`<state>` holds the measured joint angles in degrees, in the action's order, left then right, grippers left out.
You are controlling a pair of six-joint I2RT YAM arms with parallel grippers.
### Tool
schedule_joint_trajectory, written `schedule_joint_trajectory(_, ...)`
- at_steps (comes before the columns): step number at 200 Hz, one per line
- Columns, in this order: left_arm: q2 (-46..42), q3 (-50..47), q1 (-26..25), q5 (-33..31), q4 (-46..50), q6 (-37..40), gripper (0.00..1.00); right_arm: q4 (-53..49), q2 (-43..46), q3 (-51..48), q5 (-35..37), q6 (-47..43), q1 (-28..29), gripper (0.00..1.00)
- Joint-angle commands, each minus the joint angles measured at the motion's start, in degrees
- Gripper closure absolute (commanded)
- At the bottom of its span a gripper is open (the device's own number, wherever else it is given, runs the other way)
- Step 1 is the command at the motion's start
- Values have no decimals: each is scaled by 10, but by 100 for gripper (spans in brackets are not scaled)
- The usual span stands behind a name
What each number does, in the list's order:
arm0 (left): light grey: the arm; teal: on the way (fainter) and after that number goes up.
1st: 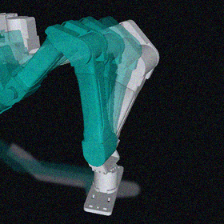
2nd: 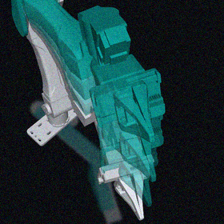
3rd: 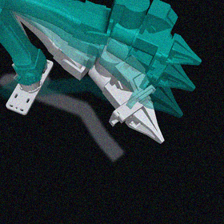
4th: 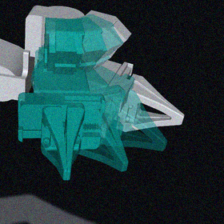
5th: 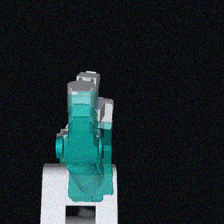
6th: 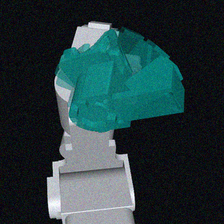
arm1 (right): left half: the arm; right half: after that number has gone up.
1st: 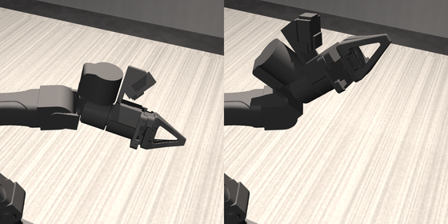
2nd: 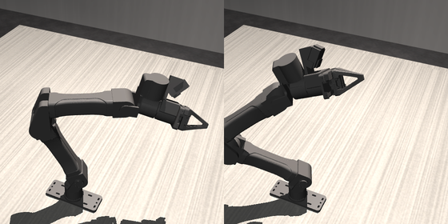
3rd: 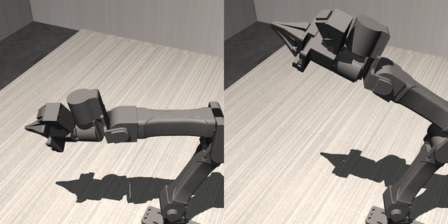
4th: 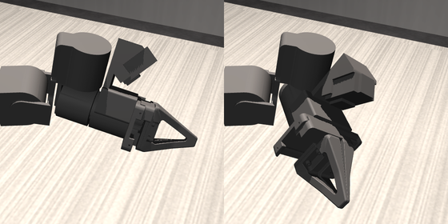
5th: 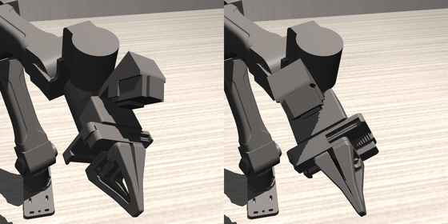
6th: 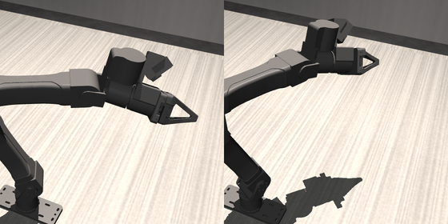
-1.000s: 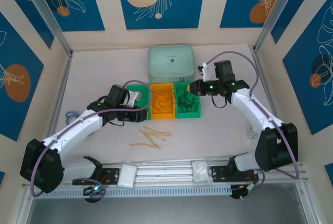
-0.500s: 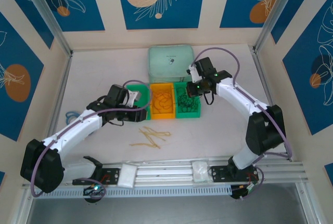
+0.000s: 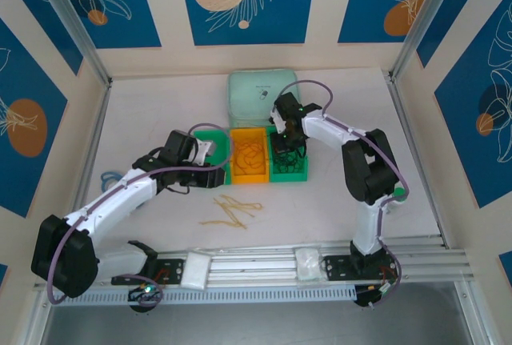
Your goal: Untangle the cables
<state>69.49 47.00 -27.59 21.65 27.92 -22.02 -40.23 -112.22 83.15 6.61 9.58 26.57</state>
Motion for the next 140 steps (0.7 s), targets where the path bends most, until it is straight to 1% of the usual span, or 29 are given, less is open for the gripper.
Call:
schedule_joint_trajectory(1, -9, 15, 10, 9, 9, 13, 59, -12, 19, 8, 17, 17, -2, 99)
schedule_joint_trajectory(12, -8, 14, 11, 9, 7, 13, 59, -1, 43, -5, 18, 20, -1, 96)
schedule_joint_trajectory(32, -6, 14, 11, 10, 4, 11, 59, 21, 94, -31, 9, 28, -3, 87)
schedule_joint_trajectory(44, -5, 13, 11, 12, 1, 10, 59, 32, 126, -45, -4, 35, -7, 84)
schedule_joint_trajectory(72, -5, 11, 11, 13, -2, 8, 59, 50, 193, -78, -30, 60, -33, 82)
schedule_joint_trajectory(87, -6, 9, 11, 13, -3, 8, 59, 51, 216, -95, -23, 69, -53, 79)
schedule_joint_trajectory(115, -9, 5, 11, 13, -4, 8, 59, 28, 227, -117, 20, 72, -84, 79)
schedule_joint_trajectory(140, -9, 5, 11, 13, -3, 7, 59, 31, 228, -145, 10, 78, -103, 79)
